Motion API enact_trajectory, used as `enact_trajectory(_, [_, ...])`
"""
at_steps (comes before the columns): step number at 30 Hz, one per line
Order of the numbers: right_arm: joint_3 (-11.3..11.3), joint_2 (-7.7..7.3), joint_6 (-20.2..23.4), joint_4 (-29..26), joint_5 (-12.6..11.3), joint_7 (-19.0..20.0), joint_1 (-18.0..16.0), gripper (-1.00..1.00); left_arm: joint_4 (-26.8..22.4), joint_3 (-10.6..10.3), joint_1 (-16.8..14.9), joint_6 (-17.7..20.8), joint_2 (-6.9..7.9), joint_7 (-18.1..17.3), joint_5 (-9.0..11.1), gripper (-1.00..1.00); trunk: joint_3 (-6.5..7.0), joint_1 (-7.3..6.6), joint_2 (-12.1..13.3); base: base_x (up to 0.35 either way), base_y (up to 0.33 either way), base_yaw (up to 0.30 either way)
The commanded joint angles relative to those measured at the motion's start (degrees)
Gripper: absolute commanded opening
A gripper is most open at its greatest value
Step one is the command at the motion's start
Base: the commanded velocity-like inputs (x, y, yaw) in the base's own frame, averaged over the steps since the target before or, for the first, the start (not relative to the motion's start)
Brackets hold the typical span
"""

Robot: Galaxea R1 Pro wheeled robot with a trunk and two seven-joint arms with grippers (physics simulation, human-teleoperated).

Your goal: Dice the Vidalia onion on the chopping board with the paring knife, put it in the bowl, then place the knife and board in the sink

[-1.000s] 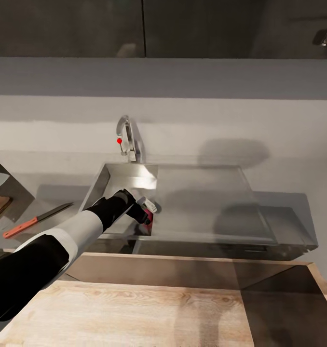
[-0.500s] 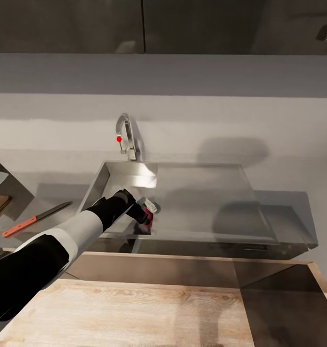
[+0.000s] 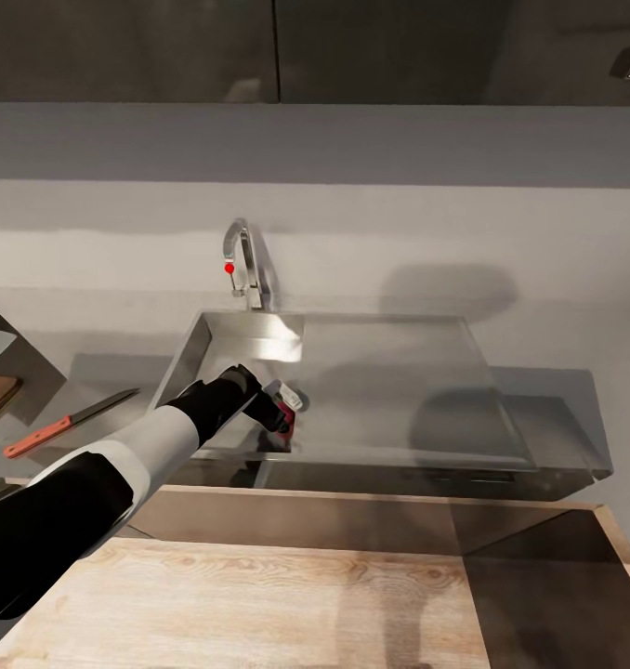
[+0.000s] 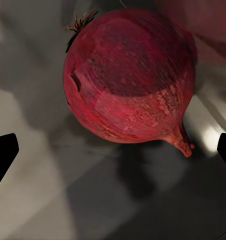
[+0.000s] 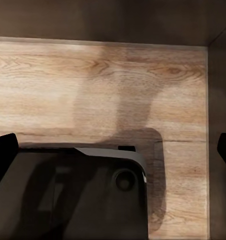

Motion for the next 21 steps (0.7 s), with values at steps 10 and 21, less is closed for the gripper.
enact_trajectory(10, [-0.4, 0.03, -0.1, 0.2, 0.2, 0.5, 0.0, 1.00, 0.0, -0.4, -0.1, 0.3, -0.14, 0.1, 0.6, 1.00, -0.09, 0.04, -0.1, 0.007, 0.000, 0.000])
enact_trajectory(21, [-0.4, 0.03, -0.1, 0.2, 0.2, 0.5, 0.0, 1.00, 0.0, -0.4, -0.1, 0.3, -0.65, 0.2, 0.6, 1.00, -0.09, 0.04, -0.1, 0.141, 0.000, 0.000])
